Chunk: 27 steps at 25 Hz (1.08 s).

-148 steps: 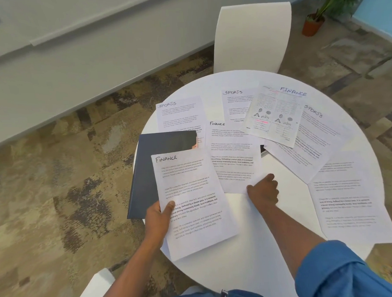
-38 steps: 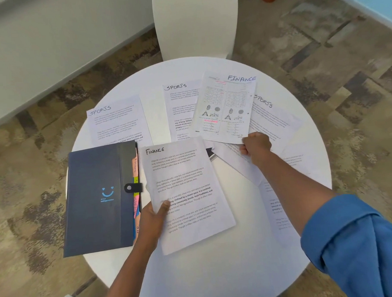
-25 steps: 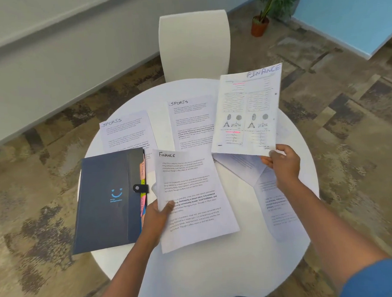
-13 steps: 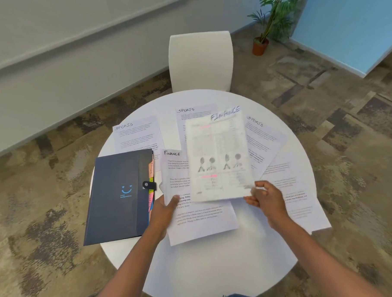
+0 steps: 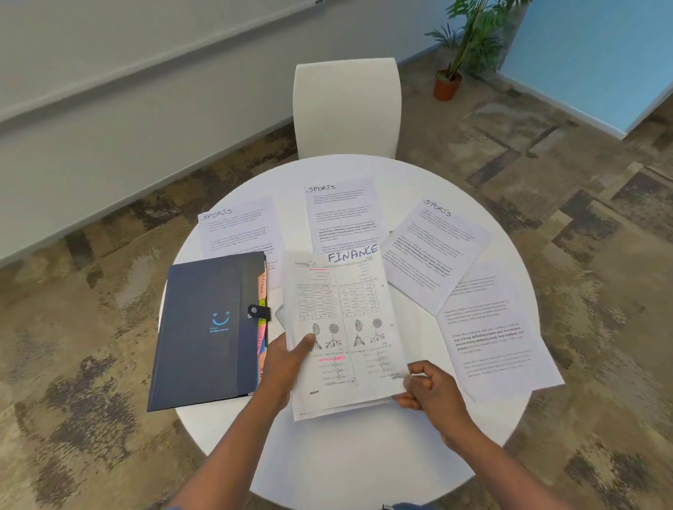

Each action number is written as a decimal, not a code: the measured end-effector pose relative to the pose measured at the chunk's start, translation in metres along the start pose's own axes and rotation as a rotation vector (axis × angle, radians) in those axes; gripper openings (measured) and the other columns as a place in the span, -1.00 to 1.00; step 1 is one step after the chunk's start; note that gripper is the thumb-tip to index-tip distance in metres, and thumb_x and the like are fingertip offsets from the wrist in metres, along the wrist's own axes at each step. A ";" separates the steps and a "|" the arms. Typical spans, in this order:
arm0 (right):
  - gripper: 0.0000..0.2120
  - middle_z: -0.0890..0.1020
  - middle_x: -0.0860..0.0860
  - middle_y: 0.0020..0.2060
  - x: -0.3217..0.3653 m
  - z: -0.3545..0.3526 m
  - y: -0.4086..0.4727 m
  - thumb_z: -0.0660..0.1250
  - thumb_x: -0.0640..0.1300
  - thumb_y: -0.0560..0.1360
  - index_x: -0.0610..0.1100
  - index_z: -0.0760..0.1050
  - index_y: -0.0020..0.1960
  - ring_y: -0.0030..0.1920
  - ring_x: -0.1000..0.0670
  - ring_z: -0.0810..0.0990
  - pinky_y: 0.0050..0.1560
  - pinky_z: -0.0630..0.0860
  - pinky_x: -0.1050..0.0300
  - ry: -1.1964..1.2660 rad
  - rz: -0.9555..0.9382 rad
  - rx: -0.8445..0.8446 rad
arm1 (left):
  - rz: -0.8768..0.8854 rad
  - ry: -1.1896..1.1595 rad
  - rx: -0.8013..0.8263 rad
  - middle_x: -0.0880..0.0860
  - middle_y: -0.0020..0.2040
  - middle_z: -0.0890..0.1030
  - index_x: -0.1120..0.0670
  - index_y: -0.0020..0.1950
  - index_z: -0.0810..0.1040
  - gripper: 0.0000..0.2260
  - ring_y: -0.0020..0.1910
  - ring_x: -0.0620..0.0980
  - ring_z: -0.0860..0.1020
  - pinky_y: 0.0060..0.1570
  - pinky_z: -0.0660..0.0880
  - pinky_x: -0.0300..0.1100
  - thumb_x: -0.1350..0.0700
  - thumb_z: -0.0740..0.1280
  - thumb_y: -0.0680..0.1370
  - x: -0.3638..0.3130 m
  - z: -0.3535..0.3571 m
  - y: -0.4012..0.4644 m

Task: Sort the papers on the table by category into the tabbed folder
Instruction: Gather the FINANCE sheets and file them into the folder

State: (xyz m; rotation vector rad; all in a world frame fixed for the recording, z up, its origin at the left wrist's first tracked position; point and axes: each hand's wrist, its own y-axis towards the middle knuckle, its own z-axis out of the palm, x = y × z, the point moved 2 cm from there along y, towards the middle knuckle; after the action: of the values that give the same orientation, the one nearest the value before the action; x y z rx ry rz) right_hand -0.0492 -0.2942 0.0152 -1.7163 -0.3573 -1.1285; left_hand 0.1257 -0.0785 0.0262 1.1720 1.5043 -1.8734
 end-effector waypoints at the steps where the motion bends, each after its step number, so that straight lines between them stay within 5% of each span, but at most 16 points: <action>1: -0.92 0.73 -0.11 -0.17 0.000 -0.001 -0.001 0.30 -0.35 0.56 -0.28 0.52 0.05 -0.20 -0.14 0.70 -0.18 0.65 0.12 -0.005 0.000 0.007 | 0.000 0.000 0.001 0.05 0.05 0.72 0.02 0.20 0.60 -0.78 0.01 0.09 0.70 0.08 0.61 0.14 0.09 0.42 0.56 -0.001 0.001 0.000; 8: -0.52 0.63 0.00 0.15 0.034 -0.016 0.024 0.54 -0.16 0.42 -0.06 0.46 0.27 0.15 -0.01 0.63 0.23 0.55 -0.02 -0.049 -0.053 0.026 | 0.013 -0.017 0.179 0.06 0.12 0.70 0.03 0.29 0.54 -0.60 0.08 0.12 0.68 0.08 0.60 0.16 -0.02 0.46 0.48 -0.018 0.014 -0.012; 12: -0.55 0.70 -0.02 0.11 0.079 -0.015 0.030 0.53 -0.17 0.42 -0.09 0.51 0.28 0.11 -0.01 0.68 0.11 0.61 0.02 0.027 -0.161 0.123 | 0.060 -0.014 0.283 0.05 0.14 0.70 0.01 0.29 0.54 -0.61 0.09 0.07 0.68 -0.01 0.63 -0.06 -0.05 0.42 0.49 -0.032 0.027 -0.018; 16: -0.73 0.72 0.09 -0.02 0.099 -0.009 0.025 0.47 -0.26 0.46 -0.03 0.59 0.11 0.00 0.11 0.70 -0.10 0.61 0.26 0.027 -0.293 0.006 | 0.113 0.037 0.248 0.00 0.14 0.69 0.00 0.28 0.55 -0.74 0.06 -0.03 0.67 -0.05 0.62 -0.19 0.10 0.34 0.59 -0.038 0.030 -0.013; 20: -0.71 0.69 0.13 0.00 0.091 -0.003 0.022 0.47 -0.27 0.46 -0.08 0.57 0.14 -0.02 0.20 0.68 -0.08 0.60 0.32 0.016 -0.354 -0.087 | 0.153 0.086 0.196 -0.08 0.11 0.70 -0.08 0.22 0.56 -0.78 0.03 -0.12 0.66 -0.05 0.61 -0.26 0.11 0.36 0.59 -0.040 0.032 -0.008; 27: -0.73 0.68 0.05 0.05 0.061 -0.005 0.031 0.44 -0.18 0.50 -0.04 0.56 0.18 0.04 -0.05 0.63 0.12 0.59 -0.14 -0.255 -0.307 -0.173 | 0.196 0.263 0.117 -0.07 0.10 0.67 -0.16 0.16 0.57 -0.72 0.11 0.07 0.63 0.05 0.63 -0.07 -0.10 0.39 0.46 -0.020 0.030 -0.002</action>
State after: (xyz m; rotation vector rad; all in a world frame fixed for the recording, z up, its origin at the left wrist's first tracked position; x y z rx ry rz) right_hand 0.0013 -0.3286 0.0470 -2.0130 -0.7189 -1.1857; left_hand 0.1245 -0.1094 0.0451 1.6115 1.3662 -1.7476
